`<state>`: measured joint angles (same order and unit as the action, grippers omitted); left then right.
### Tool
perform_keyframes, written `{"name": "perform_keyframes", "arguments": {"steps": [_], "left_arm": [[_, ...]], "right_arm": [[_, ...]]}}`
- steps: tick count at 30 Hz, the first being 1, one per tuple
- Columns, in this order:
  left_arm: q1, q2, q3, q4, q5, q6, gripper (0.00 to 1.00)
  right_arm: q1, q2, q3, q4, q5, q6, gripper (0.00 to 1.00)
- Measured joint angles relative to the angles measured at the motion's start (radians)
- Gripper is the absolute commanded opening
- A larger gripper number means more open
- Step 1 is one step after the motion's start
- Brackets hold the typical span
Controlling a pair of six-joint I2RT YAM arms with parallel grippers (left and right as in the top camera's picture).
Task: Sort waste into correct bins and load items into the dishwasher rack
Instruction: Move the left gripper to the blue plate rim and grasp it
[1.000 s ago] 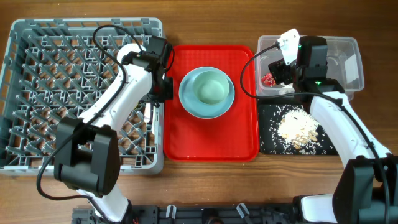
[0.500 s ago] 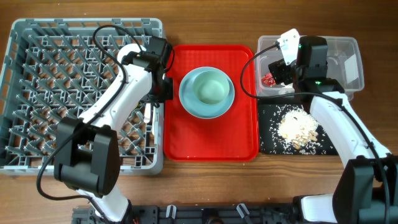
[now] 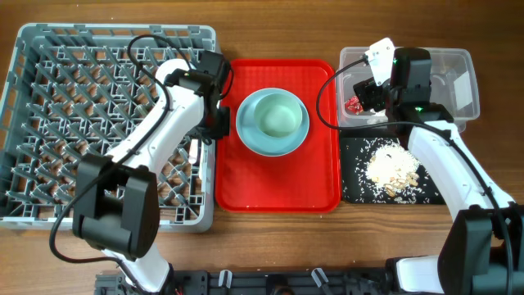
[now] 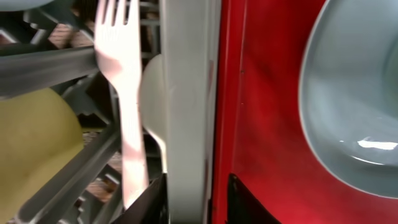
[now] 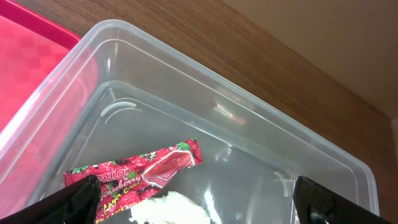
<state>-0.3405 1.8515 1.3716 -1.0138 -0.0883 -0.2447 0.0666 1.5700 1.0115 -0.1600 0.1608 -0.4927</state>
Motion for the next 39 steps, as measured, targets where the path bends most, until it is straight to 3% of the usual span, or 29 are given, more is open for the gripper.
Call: {"name": "perform_keyframes", "arguments": {"steps": [4, 7, 9, 10, 12, 13, 16, 19, 24, 39], "left_arm": [[0.000, 0.000, 0.049, -0.038, -0.066, -0.001, 0.33], [0.001, -0.006, 0.155, -0.074, -0.092, -0.022, 0.45], [0.001, -0.025, 0.209, -0.076, -0.093, -0.032, 0.42], [0.001, -0.046, 0.238, -0.074, -0.083, -0.045, 0.38], [0.003, -0.093, 0.264, -0.067, -0.009, -0.057, 0.04], [0.004, -0.108, 0.269, -0.067, 0.028, -0.068, 0.04], [0.005, -0.132, 0.274, -0.068, 0.183, -0.073, 0.04], [-0.007, -0.115, 0.273, -0.070, 0.288, -0.076, 0.17], [-0.072, -0.067, 0.271, -0.052, 0.344, -0.079, 0.31], [-0.323, 0.076, 0.268, 0.275, 0.249, -0.142, 0.24]], "right_arm": [[0.000, 0.000, 0.000, 0.000, 0.000, 0.000, 1.00], [0.000, 0.000, 0.000, 0.000, 0.000, 0.000, 1.00], [0.000, 0.000, 0.000, 0.000, 0.000, 0.000, 1.00], [0.000, 0.000, 0.000, 0.000, 0.000, 0.000, 1.00], [0.000, 0.000, 0.000, 0.000, 0.000, 0.000, 1.00], [0.000, 0.000, 0.000, 0.000, 0.000, 0.000, 1.00], [0.000, 0.000, 0.000, 0.000, 0.000, 0.000, 1.00], [0.000, 0.000, 0.000, 0.000, 0.000, 0.000, 1.00], [0.000, 0.000, 0.000, 0.000, 0.000, 0.000, 1.00], [0.000, 0.000, 0.000, 0.000, 0.000, 0.000, 1.00]]}}
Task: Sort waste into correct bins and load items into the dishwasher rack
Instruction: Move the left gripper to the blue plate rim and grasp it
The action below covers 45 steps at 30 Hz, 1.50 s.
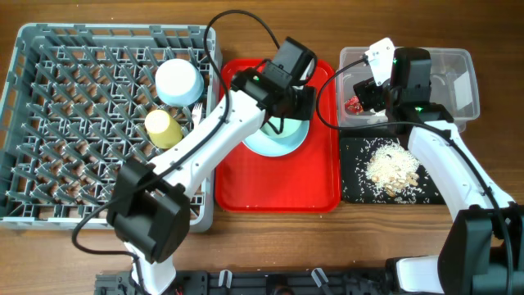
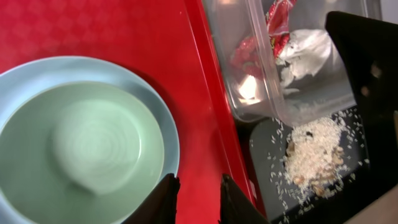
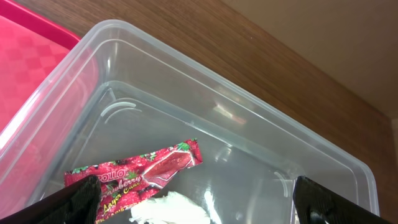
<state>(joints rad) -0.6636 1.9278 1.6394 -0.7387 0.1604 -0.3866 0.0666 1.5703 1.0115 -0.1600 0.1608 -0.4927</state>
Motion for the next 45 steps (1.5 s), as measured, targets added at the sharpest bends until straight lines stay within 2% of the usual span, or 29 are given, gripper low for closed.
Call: {"name": "perform_keyframes", "arguments": {"steps": [26, 34, 45], "left_arm": [[-0.005, 0.208, 0.000, -0.009, -0.037, -0.024, 0.26], [-0.005, 0.209, 0.000, -0.001, -0.059, -0.028, 0.14], [-0.005, 0.209, 0.000, -0.022, -0.107, -0.035, 0.09]], "right_arm": [[0.000, 0.000, 0.000, 0.000, 0.000, 0.000, 1.00], [0.000, 0.000, 0.000, 0.000, 0.000, 0.000, 1.00], [0.000, 0.000, 0.000, 0.000, 0.000, 0.000, 1.00]]}}
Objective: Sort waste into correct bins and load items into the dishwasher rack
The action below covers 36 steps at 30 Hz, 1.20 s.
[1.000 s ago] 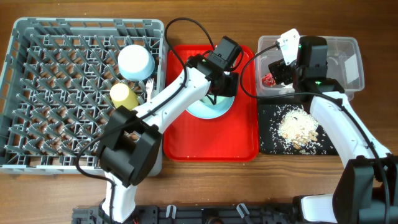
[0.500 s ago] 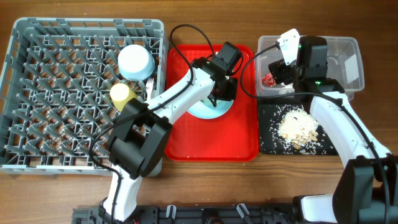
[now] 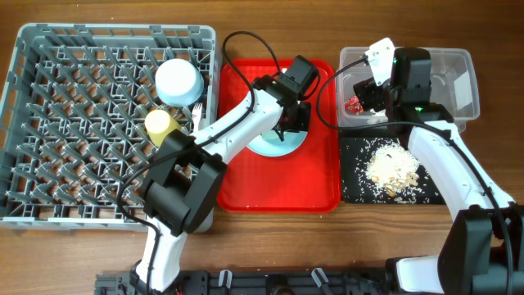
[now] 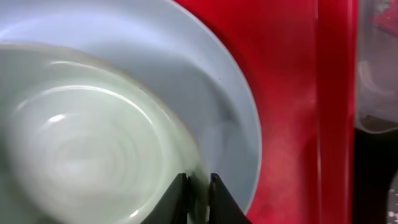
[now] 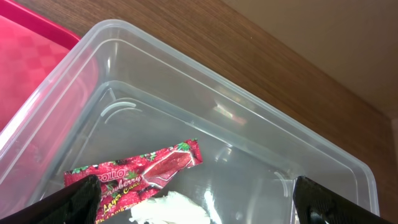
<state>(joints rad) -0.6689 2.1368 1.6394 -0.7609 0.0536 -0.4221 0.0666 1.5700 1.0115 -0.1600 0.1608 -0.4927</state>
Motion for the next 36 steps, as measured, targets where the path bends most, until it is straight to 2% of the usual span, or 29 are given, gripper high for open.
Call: {"name": "perform_keyframes", "arguments": {"steps": [4, 6, 7, 11, 14, 24, 30, 33, 36], "left_arm": [[-0.001, 0.000, 0.001, -0.010, -0.023, 0.000, 0.07], [-0.003, 0.000, 0.002, -0.016, -0.029, 0.000, 0.16], [-0.003, 0.000, 0.002, -0.018, -0.031, 0.002, 0.17], [-0.003, 0.001, 0.001, -0.032, -0.035, -0.003, 0.13], [-0.003, 0.001, 0.001, -0.040, -0.036, -0.003, 0.04], [-0.003, -0.002, 0.003, -0.058, -0.077, 0.001, 0.04], [0.034, -0.051, 0.016, -0.132, -0.103, 0.002, 0.04], [0.113, -0.155, 0.049, -0.166, -0.006, 0.029, 0.04], [0.216, -0.295, 0.083, -0.161, 0.170, 0.069, 0.04]], "right_arm": [[0.000, 0.000, 0.000, 0.000, 0.000, 0.000, 1.00], [0.000, 0.000, 0.000, 0.000, 0.000, 0.000, 1.00], [0.000, 0.000, 0.000, 0.000, 0.000, 0.000, 1.00], [0.000, 0.000, 0.000, 0.000, 0.000, 0.000, 1.00], [0.000, 0.000, 0.000, 0.000, 0.000, 0.000, 1.00], [0.000, 0.000, 0.000, 0.000, 0.000, 0.000, 1.00], [0.000, 0.000, 0.000, 0.000, 0.000, 0.000, 1.00], [0.000, 0.000, 0.000, 0.000, 0.000, 0.000, 1.00], [0.000, 0.000, 0.000, 0.000, 0.000, 0.000, 1.00]]}}
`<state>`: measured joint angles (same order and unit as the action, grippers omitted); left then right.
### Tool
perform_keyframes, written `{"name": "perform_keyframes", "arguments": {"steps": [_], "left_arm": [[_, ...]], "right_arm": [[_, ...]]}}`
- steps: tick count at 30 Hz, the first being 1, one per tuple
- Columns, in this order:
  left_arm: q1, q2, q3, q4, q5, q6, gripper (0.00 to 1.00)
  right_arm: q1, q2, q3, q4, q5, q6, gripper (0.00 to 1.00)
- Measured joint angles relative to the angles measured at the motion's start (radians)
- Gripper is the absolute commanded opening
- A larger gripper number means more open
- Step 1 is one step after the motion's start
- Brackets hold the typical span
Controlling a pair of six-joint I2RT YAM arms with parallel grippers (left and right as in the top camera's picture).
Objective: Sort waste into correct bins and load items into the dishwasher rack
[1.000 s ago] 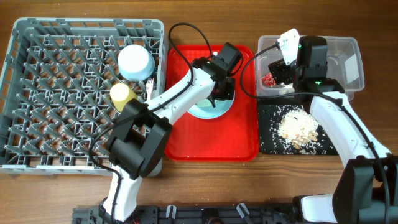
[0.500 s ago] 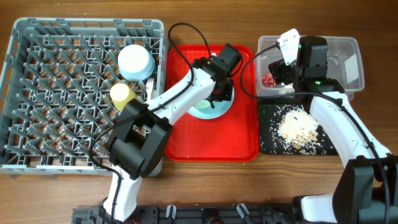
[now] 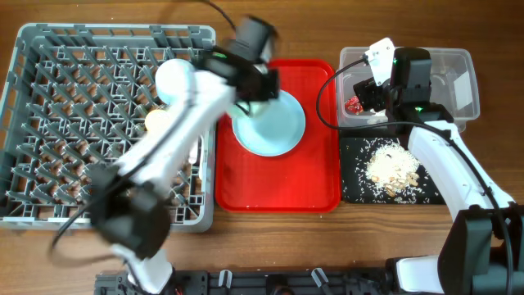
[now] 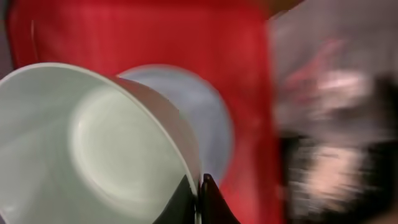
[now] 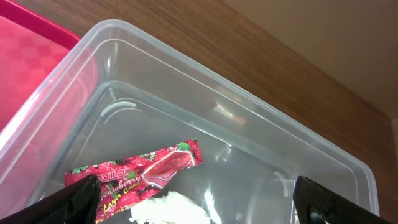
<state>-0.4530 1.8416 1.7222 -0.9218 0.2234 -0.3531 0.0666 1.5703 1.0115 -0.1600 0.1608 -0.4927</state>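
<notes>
A pale green bowl (image 4: 93, 143) hangs tilted above the red tray (image 3: 278, 180), its rim pinched between the fingers of my left gripper (image 4: 199, 193). In the overhead view that gripper (image 3: 255, 82) is blurred over the tray's back left part. The light blue plate (image 3: 274, 127) lies bare on the tray. The grey dishwasher rack (image 3: 82, 123) stands at the left. My right gripper (image 5: 196, 199) hangs open over the clear bin (image 5: 186, 81), which holds a red wrapper (image 5: 137, 171) and a white crumpled wad.
The rack holds a blue cup (image 3: 176, 78), a yellow cup (image 3: 155, 121) and forks near its right edge. A black mat with spilled rice (image 3: 393, 168) lies in front of the clear bin.
The green bowl has come up off the blue plate, held by its rim in my left gripper, and the left arm is now farther left and back. The right arm has not moved.
My left gripper was first at the rack's right edge beside the forks. Then it was over the green bowl on the plate, then shut on the bowl's rim. Now the bowl hangs above the tray. My right gripper stayed open over the clear bin throughout.
</notes>
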Motion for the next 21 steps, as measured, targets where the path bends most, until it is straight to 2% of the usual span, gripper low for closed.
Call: {"name": "perform_keyframes", "arguments": {"steps": [4, 8, 11, 12, 13, 16, 21], "left_arm": [[0.185, -0.200, 0.032, -0.048, 0.188, 0.048, 0.04], [0.373, -0.257, 0.041, -0.069, 0.339, 0.091, 0.04], [0.516, -0.204, 0.040, -0.023, 0.541, 0.110, 0.04], [0.528, -0.198, 0.040, -0.015, 0.562, 0.113, 0.04], [0.605, -0.148, 0.040, 0.037, 0.705, 0.116, 0.04], [0.714, -0.063, 0.039, 0.087, 0.927, 0.120, 0.04], [0.832, 0.066, 0.038, 0.097, 1.156, 0.124, 0.04]], "right_arm": [[0.000, 0.000, 0.000, 0.000, 0.000, 0.000, 1.00], [0.000, 0.000, 0.000, 0.000, 0.000, 0.000, 1.00], [0.000, 0.000, 0.000, 0.000, 0.000, 0.000, 1.00], [0.000, 0.000, 0.000, 0.000, 0.000, 0.000, 1.00], [0.000, 0.000, 0.000, 0.000, 0.000, 0.000, 1.00], [0.000, 0.000, 0.000, 0.000, 0.000, 0.000, 1.00], [0.000, 0.000, 0.000, 0.000, 0.000, 0.000, 1.00]]}}
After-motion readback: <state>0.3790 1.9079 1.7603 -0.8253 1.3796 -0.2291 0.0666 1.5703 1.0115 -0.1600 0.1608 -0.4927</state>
